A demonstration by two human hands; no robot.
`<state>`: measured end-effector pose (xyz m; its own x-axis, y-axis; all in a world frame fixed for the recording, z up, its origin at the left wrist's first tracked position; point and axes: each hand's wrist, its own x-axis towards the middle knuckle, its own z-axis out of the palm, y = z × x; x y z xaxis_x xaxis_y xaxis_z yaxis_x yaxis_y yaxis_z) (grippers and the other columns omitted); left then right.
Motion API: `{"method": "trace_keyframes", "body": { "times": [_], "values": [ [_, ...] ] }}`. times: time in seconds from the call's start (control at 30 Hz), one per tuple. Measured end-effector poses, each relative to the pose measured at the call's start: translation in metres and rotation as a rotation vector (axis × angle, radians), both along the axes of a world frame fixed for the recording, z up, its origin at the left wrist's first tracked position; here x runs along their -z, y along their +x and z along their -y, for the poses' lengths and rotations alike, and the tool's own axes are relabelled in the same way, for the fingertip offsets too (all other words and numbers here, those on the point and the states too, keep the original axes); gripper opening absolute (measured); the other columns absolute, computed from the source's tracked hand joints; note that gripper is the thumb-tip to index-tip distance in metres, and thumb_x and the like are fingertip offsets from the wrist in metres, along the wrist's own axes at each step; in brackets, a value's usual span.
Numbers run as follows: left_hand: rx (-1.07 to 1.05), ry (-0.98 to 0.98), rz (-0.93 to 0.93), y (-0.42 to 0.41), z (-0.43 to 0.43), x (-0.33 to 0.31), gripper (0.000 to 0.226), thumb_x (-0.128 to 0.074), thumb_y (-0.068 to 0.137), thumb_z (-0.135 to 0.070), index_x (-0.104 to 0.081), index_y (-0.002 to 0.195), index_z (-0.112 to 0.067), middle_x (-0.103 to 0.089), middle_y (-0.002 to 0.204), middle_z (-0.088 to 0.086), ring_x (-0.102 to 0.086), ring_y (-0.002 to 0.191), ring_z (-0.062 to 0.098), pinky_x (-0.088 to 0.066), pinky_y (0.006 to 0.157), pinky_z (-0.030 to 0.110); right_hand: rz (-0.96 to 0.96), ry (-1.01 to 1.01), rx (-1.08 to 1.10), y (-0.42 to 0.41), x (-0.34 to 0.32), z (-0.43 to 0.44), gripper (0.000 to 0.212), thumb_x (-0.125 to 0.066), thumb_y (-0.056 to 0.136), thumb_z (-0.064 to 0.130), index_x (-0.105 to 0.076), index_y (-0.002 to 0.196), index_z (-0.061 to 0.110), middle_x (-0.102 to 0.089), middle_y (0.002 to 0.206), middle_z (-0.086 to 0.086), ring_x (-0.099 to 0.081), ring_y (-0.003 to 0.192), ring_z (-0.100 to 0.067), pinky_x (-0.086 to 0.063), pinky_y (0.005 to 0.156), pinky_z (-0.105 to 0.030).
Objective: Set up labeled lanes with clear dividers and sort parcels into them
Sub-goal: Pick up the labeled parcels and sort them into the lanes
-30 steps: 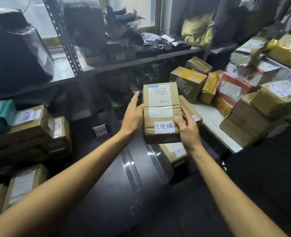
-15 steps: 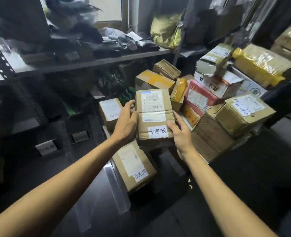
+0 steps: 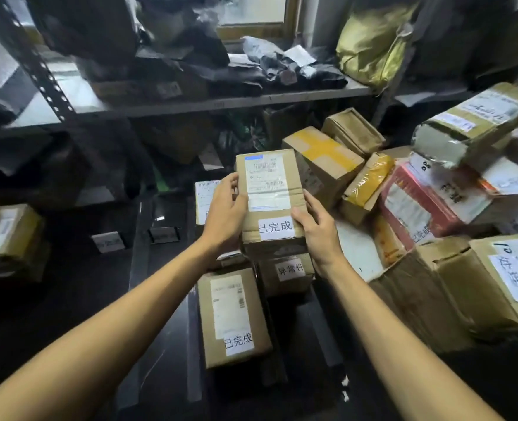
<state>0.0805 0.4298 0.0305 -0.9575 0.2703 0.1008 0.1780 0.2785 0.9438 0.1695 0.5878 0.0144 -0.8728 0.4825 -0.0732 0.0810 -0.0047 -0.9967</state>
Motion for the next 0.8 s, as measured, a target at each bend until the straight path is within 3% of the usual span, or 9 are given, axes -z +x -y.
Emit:
{"method": "trace_keyframes", "body": {
  "times": [0.1, 0.17, 0.27, 0.43, 0.63, 0.8],
  "values": [
    [-0.128, -0.028, -0.013, -0.009, 0.013, -0.004, 0.041, -0.046, 0.094, -0.031, -0.047, 0.135, -0.024, -0.053, 0.129, -0.011, -0.055, 0.111, 0.002, -0.048, 0.099, 0.034, 0.009, 0.006, -0.092, -0.022, -0.005, 0.009, 0.047, -0.061, 0.096, 0.016, -0.054, 0.143, 0.022, -0.068, 0.126, 0.007, -0.065, 0.115, -0.007, -0.055, 0.093, -0.028],
    [-0.184, -0.065, -0.028, -0.016, 0.024, -0.004, 0.04, -0.045, 0.095, -0.028, -0.048, 0.135, -0.022, -0.053, 0.131, -0.005, -0.055, 0.115, 0.009, -0.046, 0.102, 0.041, 0.005, -0.009, -0.138, -0.034, -0.007, 0.019, 0.047, -0.06, 0.097, 0.015, -0.053, 0.143, 0.02, -0.067, 0.129, 0.001, -0.064, 0.118, -0.013, -0.055, 0.097, -0.033],
    [-0.234, -0.098, -0.044, -0.027, 0.041, -0.003, 0.044, -0.043, 0.093, -0.024, -0.047, 0.136, -0.021, -0.054, 0.133, 0.001, -0.053, 0.12, 0.015, -0.045, 0.104, 0.044, 0.012, -0.039, -0.176, -0.052, -0.008, 0.038, 0.048, -0.059, 0.098, 0.014, -0.05, 0.145, 0.019, -0.068, 0.128, -0.002, -0.067, 0.112, -0.014, -0.059, 0.089, -0.029],
    [-0.297, -0.124, 0.002, -0.052, 0.064, 0.002, 0.042, -0.043, 0.096, -0.026, -0.048, 0.137, -0.021, -0.054, 0.134, 0.001, -0.053, 0.12, 0.015, -0.044, 0.105, 0.043, 0.075, -0.032, -0.217, -0.08, -0.002, 0.062, 0.051, -0.057, 0.099, 0.023, -0.044, 0.148, 0.023, -0.061, 0.136, -0.001, -0.063, 0.118, -0.018, -0.054, 0.099, -0.046],
    [-0.245, -0.168, 0.054, -0.072, 0.074, 0.012, 0.045, -0.045, 0.096, -0.025, -0.046, 0.141, -0.025, -0.054, 0.135, 0.0, -0.053, 0.12, 0.014, -0.046, 0.103, 0.039, 0.153, 0.052, -0.219, -0.092, 0.009, 0.074, 0.052, -0.054, 0.1, 0.033, -0.039, 0.149, 0.027, -0.06, 0.134, 0.0, -0.064, 0.11, -0.014, -0.058, 0.091, -0.04],
    [-0.209, -0.193, -0.005, -0.071, 0.078, 0.021, 0.045, -0.044, 0.097, -0.028, -0.042, 0.143, -0.026, -0.049, 0.137, -0.002, -0.051, 0.119, 0.01, -0.044, 0.098, 0.031, 0.193, 0.069, -0.218, -0.089, 0.018, 0.077, 0.053, -0.053, 0.1, 0.035, -0.034, 0.15, 0.028, -0.054, 0.14, -0.001, -0.062, 0.117, -0.018, -0.055, 0.098, -0.046]
  ]
}}
